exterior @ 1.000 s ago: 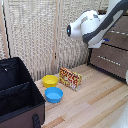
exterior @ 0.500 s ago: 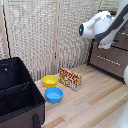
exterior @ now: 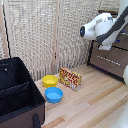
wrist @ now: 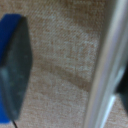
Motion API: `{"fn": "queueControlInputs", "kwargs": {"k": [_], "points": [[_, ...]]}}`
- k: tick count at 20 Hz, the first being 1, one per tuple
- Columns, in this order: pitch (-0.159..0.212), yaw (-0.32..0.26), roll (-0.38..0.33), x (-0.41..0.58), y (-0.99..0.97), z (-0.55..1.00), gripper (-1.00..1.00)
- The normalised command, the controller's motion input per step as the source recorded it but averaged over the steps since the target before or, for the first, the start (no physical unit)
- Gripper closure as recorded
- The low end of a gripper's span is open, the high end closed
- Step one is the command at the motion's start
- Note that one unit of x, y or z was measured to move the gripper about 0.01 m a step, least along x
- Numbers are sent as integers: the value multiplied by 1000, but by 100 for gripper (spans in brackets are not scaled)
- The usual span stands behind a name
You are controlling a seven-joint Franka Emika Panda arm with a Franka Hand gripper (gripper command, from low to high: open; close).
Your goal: With caution, bring your gripper towards the upper drawer's hold. Grasp the drawer hold tightly with your gripper tool. Pull the drawer in your direction to reveal the contents of the top drawer.
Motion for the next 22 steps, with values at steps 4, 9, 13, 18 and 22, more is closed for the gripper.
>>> {"fn": "queueControlInputs", "kwargs": {"k": [4, 9, 13, 18, 22], "points": [[0, -73, 18, -2, -99, -1, 100], [0, -98, 90, 0, 299, -202, 100], [-5, -127, 0, 1, 831, -369, 100], [-3, -116, -1, 7, 881, -393, 100], [3, -68, -5, 96, 954, -433, 100]]}}
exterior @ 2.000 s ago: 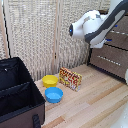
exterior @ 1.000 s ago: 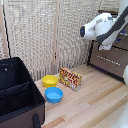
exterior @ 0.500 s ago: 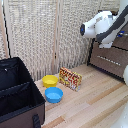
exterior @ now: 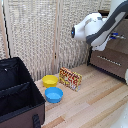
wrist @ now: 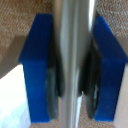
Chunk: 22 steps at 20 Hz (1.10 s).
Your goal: With caution, bring your gripper towards the upper drawer's hold. Grasp the drawer hold tightly with your gripper tool. Pull the drawer in your direction to reveal the contents of the top drawer.
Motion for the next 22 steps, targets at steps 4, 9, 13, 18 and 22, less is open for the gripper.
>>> {"fn": "queueControlInputs", "kwargs": {"k": [4, 9, 13, 18, 22], "points": [[11, -19, -7, 17, 1000, -418, 100], [16, -13, 0, 20, 997, -381, 100], [6, -5, -1, 0, 884, -277, 100], [0, 10, -29, 51, 24, 27, -100], [0, 2, -32, 63, -51, 155, -100]]}}
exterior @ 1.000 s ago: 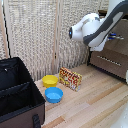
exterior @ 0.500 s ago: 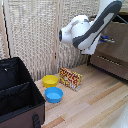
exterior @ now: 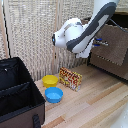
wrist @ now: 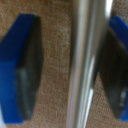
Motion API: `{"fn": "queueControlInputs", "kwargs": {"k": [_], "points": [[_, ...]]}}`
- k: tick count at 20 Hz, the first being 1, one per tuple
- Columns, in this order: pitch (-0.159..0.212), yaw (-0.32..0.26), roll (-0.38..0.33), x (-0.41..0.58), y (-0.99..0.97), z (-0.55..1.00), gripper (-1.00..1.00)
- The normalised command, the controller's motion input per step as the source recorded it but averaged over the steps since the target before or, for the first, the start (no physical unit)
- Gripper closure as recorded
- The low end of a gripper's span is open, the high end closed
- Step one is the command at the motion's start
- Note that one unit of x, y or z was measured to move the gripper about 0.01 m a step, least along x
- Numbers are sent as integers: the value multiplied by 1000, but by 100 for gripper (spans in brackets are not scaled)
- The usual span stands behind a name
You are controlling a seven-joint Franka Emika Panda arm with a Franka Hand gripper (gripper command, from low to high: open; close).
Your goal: With caution, bring your gripper towards the upper drawer's hold. Grasp the drawer hold tightly with your gripper tool. Pull the drawer in your direction to reveal the contents of the top drawer.
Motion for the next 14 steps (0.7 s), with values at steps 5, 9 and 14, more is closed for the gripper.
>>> {"fn": "queueControlInputs", "kwargs": {"k": [5, 9, 14], "points": [[0, 1, -36, 50, 0, 137, -100], [1, -22, -49, 70, 0, 79, -100], [38, -1, -7, 253, 424, -146, -100]]}}
